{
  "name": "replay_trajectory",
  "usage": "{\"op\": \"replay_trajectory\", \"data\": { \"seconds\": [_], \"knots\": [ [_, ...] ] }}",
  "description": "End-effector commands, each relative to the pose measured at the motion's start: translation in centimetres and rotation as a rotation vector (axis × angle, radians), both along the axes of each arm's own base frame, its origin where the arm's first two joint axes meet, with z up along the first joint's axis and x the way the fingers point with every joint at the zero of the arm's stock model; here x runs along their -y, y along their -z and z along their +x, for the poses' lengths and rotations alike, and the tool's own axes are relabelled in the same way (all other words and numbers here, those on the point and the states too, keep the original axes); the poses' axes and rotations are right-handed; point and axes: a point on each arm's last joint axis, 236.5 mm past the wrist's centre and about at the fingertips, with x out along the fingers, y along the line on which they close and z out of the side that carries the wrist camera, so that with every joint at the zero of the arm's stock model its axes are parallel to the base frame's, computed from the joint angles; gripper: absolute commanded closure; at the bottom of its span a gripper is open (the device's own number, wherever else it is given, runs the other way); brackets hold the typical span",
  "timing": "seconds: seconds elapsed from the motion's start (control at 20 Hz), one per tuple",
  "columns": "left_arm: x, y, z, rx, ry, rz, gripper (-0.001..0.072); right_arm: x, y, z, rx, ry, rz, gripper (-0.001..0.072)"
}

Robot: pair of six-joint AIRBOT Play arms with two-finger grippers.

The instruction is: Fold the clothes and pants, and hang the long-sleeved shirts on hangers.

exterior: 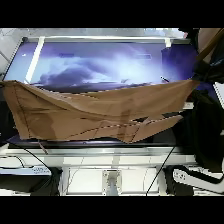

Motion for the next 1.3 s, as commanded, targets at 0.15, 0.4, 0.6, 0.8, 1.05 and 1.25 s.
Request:
{"op": "replay_trajectory", "data": {
  "seconds": [0.15,0.4,0.6,0.8,1.05,1.25],
  "knots": [
    [0.2,2.3,0.6,-0.040,0.014,-0.035,0.0684,-0.9,17.0,8.2,-0.200,0.083,0.184,0.0698],
    [0.2,2.3,0.6,-0.046,-0.004,-0.048,0.0684,-0.6,15.3,18.9,0.218,0.180,0.291,0.0247],
    [0.3,2.3,0.5,-0.051,-0.014,-0.058,0.0684,5.4,15.7,12.2,-0.016,0.094,0.016,0.0258],
    [0.5,2.4,0.3,-0.061,-0.007,-0.065,0.0684,4.2,19.8,5.9,-0.201,-0.040,0.076,0.0257],
    [0.7,2.4,0.1,-0.067,-0.002,-0.070,0.0684,0.6,24.5,4.5,-0.217,-0.111,0.163,0.0257],
    [0.7,2.4,0.1,-0.069,-0.001,-0.071,0.0684,0.3,25.9,3.5,-0.236,-0.123,0.164,0.0258]
  ]
}}
